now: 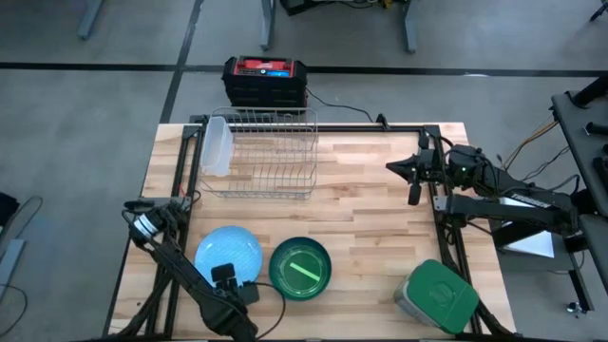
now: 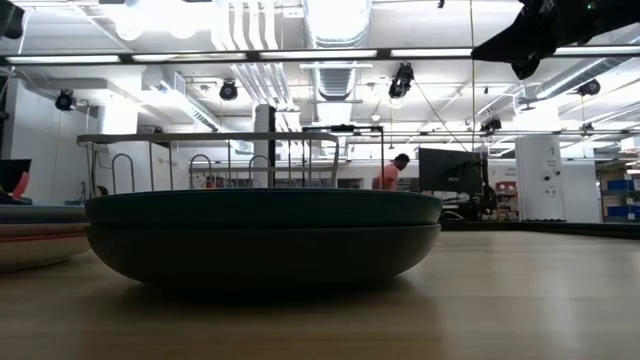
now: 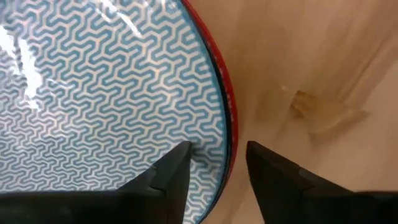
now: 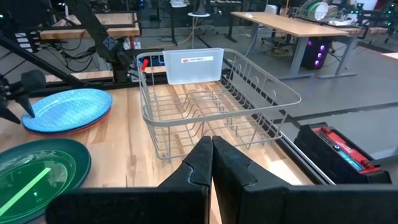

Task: Sort dishes
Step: Put the light blue patterned plate into the dish rack

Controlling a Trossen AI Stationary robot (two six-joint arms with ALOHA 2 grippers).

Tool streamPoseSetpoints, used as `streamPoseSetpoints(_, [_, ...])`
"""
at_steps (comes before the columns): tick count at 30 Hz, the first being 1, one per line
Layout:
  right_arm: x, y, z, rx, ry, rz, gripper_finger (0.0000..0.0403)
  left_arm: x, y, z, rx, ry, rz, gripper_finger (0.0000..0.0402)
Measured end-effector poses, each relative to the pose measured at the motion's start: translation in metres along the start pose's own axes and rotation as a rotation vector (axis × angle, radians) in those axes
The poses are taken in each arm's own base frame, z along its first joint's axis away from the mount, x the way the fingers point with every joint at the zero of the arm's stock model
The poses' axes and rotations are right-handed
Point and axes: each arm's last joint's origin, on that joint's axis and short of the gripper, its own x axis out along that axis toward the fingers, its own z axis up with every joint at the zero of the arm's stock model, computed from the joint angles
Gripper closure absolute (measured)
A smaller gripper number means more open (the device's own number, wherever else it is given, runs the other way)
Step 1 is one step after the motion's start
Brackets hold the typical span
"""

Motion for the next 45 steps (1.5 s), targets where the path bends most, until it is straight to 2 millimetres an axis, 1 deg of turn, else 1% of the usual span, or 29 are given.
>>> streamPoseSetpoints(3, [0.000,0.000,0.000,0.000,-0.002,0.000,0.0403,-0.001,0.001,0.000,-0.015,-0.010,0.001,0.0310])
streamPoseSetpoints(6, [0.000,0.000,0.000,0.000,-0.004,0.006,0.0403,-0.002,0.000,0.000,-0.029,-0.020,-0.010,0.0367])
streamPoseSetpoints(8, [0.001,0.001,-0.001,0.000,-0.003,0.021,0.0403,-0.004,0.001,0.001,-0.053,-0.029,-0.017,0.0389])
streamPoseSetpoints(12, [0.001,0.001,-0.002,0.001,-0.002,0.026,0.0403,-0.011,-0.003,0.004,-0.076,-0.068,-0.050,0.0388])
streamPoseSetpoints(15, [0.001,0.001,-0.002,0.001,-0.001,0.026,0.0403,-0.026,-0.006,0.008,-0.094,-0.154,-0.083,0.0399])
streamPoseSetpoints(19, [0.001,0.001,-0.002,0.001,-0.001,0.026,0.0403,-0.048,0.001,0.009,-0.144,-0.234,-0.100,0.0401])
streamPoseSetpoints(23, [0.001,0.001,-0.002,0.001,-0.002,0.036,0.0403,-0.061,0.009,0.007,-0.182,-0.275,-0.099,0.0401])
streamPoseSetpoints(26, [0.001,0.002,-0.002,0.001,-0.006,0.052,0.0403,-0.066,0.014,0.005,-0.189,-0.296,-0.092,0.0401])
streamPoseSetpoints(34, [0.001,0.002,-0.001,0.001,-0.009,0.053,0.0403,-0.067,0.016,0.005,-0.193,-0.296,-0.082,0.0401])
streamPoseSetpoints(36, [0.003,0.004,-0.003,-0.001,-0.023,0.121,0.0403,-0.067,0.016,0.005,-0.195,-0.297,-0.083,0.0401])
streamPoseSetpoints(40, [0.013,0.016,-0.008,-0.057,-0.083,0.421,0.0403,-0.067,0.016,0.005,-0.196,-0.298,-0.084,0.0401])
streamPoseSetpoints(43, [0.024,0.028,-0.006,-0.139,-0.151,0.513,0.0403,-0.067,0.016,0.005,-0.197,-0.300,-0.087,0.0401])
streamPoseSetpoints(45, [0.035,0.040,-0.006,-0.185,-0.171,0.550,0.0403,-0.067,0.016,0.005,-0.197,-0.300,-0.088,0.0401])
